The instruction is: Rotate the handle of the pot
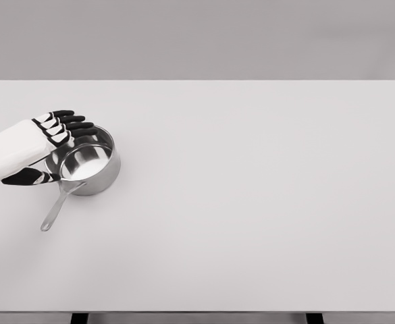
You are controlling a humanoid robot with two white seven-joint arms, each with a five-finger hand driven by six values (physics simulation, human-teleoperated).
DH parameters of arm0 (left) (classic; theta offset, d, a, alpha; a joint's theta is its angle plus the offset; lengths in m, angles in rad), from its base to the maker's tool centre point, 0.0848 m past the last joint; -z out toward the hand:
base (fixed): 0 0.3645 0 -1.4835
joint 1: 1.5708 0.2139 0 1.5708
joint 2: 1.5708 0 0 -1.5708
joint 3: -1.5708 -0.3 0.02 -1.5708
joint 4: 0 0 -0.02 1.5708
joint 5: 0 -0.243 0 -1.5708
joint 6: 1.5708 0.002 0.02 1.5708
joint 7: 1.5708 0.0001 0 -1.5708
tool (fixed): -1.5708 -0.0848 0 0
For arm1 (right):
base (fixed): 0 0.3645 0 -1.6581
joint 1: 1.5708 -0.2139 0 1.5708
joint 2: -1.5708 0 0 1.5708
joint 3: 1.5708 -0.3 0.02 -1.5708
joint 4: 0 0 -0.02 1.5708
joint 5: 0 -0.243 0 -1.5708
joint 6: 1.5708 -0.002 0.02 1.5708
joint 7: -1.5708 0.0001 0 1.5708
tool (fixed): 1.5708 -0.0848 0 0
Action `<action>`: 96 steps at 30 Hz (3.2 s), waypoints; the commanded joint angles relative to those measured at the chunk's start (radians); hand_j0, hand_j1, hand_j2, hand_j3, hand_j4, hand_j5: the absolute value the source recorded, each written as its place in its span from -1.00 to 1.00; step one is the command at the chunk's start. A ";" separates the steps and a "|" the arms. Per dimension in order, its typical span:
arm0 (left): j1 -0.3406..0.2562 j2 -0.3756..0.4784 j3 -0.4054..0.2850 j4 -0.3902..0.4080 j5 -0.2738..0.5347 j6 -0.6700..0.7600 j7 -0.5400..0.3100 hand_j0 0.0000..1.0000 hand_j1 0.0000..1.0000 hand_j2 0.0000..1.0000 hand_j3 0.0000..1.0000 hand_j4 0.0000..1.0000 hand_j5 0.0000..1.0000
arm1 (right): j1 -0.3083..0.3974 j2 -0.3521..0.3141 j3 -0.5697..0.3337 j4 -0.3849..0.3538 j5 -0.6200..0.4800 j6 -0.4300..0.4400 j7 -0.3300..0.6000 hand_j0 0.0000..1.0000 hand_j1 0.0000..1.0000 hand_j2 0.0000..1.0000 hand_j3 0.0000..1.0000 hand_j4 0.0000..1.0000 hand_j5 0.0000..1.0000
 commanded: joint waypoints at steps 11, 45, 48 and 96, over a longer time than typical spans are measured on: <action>-0.002 0.011 0.060 -0.001 0.054 0.001 -0.003 1.00 1.00 1.00 1.00 1.00 1.00 | 0.000 0.000 -0.001 0.000 0.000 0.000 0.000 1.00 1.00 1.00 1.00 1.00 1.00; 0.270 0.468 -0.184 -0.005 0.880 0.001 -0.335 1.00 1.00 1.00 1.00 1.00 1.00 | 0.000 0.000 0.000 0.000 0.000 0.000 0.000 1.00 1.00 1.00 1.00 1.00 1.00; 0.288 0.471 -0.184 -0.007 0.880 0.001 -0.335 1.00 1.00 1.00 1.00 1.00 1.00 | 0.000 0.000 0.000 0.000 0.000 0.000 0.000 1.00 1.00 1.00 1.00 1.00 1.00; 0.011 0.472 -0.170 -0.001 0.927 0.001 -0.335 1.00 1.00 1.00 1.00 1.00 1.00 | 0.000 0.000 0.000 0.000 0.000 0.000 0.000 1.00 1.00 1.00 1.00 1.00 1.00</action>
